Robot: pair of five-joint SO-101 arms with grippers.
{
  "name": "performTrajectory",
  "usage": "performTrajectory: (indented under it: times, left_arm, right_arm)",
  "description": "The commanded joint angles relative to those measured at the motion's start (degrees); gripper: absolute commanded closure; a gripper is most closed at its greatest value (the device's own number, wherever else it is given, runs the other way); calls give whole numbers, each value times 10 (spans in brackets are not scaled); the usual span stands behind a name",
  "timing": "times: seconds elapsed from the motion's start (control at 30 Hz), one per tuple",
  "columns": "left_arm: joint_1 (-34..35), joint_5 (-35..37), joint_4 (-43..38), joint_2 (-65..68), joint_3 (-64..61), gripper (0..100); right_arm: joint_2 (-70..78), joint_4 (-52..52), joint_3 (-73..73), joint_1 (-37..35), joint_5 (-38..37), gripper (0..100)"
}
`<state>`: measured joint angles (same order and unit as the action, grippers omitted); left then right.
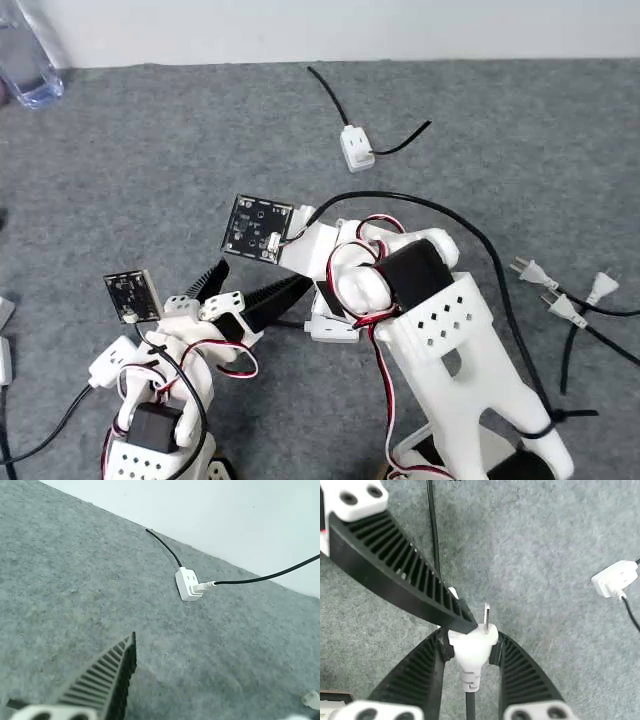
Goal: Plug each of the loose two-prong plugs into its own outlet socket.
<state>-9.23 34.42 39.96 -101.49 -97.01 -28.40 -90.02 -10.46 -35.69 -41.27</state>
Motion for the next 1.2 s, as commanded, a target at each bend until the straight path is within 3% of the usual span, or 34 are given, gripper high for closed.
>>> performTrajectory:
  times: [0.0, 1.17]
  left_arm:
    - [4, 1, 4, 5, 4, 436]
    - [3, -1, 20, 4, 4, 436]
  right_arm:
    - [-26, -7, 32, -13, 11, 991]
    - [-30, -80, 163, -37, 53, 991]
